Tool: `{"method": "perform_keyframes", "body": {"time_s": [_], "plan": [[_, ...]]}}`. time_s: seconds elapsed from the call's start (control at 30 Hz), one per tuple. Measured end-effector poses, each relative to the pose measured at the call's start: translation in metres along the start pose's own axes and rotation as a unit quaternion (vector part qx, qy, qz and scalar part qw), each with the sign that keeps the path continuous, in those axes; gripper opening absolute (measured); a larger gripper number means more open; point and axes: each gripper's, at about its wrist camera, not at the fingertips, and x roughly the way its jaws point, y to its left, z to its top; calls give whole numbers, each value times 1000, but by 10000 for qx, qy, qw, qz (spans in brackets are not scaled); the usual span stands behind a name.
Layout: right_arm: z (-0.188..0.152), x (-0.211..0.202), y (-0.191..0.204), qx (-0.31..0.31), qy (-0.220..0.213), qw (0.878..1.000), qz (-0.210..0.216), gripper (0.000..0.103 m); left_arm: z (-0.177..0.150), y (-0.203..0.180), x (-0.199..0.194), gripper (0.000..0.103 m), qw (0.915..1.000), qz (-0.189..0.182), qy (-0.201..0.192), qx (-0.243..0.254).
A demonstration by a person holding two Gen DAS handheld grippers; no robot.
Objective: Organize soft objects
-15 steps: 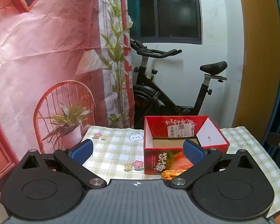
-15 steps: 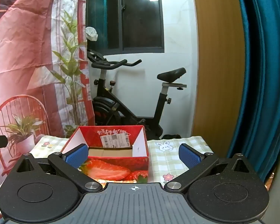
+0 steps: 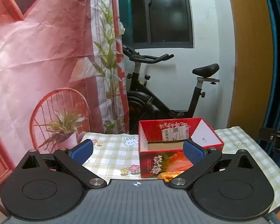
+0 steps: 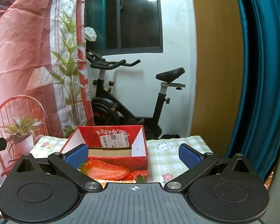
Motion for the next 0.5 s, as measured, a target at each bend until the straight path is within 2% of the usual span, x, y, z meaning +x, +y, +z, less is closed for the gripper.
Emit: {"method": "perform_keyframes", "body": {"time_s": [0.1, 0.5], "plan": [[-7, -7, 3, -6, -1, 10000, -19, 103, 1, 5, 0, 103, 9998, -110, 14, -148], [-10, -6, 8, -32, 24, 10000, -12, 103, 0, 3, 3, 103, 9996, -124, 103, -239]]}}
